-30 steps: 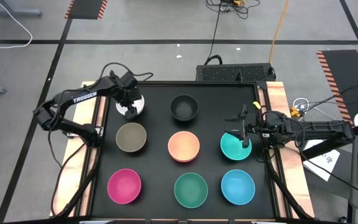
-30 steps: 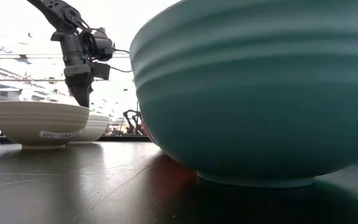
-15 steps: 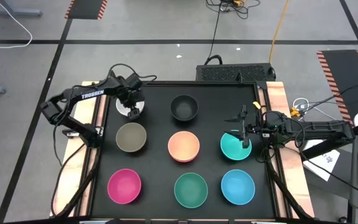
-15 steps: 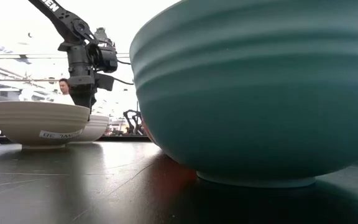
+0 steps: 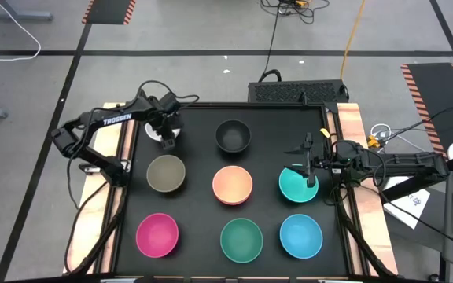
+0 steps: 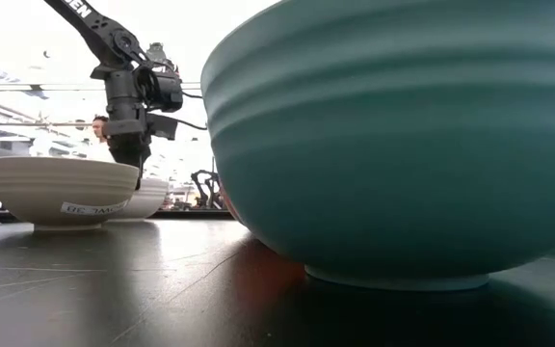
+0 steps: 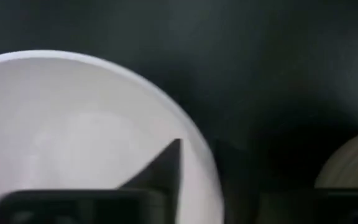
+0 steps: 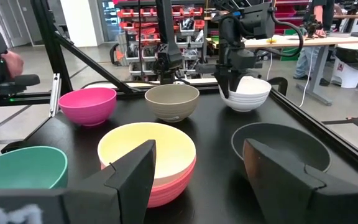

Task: Nest bowls inside each other
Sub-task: Stack the white bowl on the light orange bowl

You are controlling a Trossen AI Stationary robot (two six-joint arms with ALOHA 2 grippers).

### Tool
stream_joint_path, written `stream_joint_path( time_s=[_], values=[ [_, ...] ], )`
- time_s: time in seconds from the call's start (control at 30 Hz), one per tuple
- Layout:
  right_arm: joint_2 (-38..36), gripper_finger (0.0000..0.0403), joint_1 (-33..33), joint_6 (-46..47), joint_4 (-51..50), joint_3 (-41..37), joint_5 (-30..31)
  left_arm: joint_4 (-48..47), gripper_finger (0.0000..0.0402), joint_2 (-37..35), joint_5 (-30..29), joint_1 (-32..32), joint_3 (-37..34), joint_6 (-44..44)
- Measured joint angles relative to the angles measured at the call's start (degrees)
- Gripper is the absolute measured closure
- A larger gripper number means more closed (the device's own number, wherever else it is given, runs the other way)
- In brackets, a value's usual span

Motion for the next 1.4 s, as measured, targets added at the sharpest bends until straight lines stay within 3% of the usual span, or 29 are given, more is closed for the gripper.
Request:
stream_joint_path(
  time_s=[0.1, 0.4, 0.63, 1.0, 1.4],
  values=[
    [-0.01, 0.0167, 0.00, 0.00, 0.00, 0.00, 0.00, 0.73, 0.0386, -0.17, -2.08, -0.76, 0.06, 1.54],
    [-0.01, 0.0167, 0.00, 0.00, -0.02, 0.01, 0.00, 0.27, 0.0394, -0.14, -7.16, -3.77, 0.02, 2.60],
    [0.00, 0.0167, 0.00, 0.40, -0.08, 0.02, 0.00, -1.33, 0.0396, -1.85, -7.04, -5.39, 0.76, 3.79],
    [-0.01, 0.0167, 0.00, 0.89, -0.94, 0.02, 0.00, -10.64, 0.0396, -6.45, -3.51, -7.96, 14.06, 1.51],
    [0.01, 0.0167, 0.00, 0.48, -0.90, 0.02, 0.02, -14.06, 0.0396, -6.38, -3.83, -21.91, 25.31, -2.09]
  ],
)
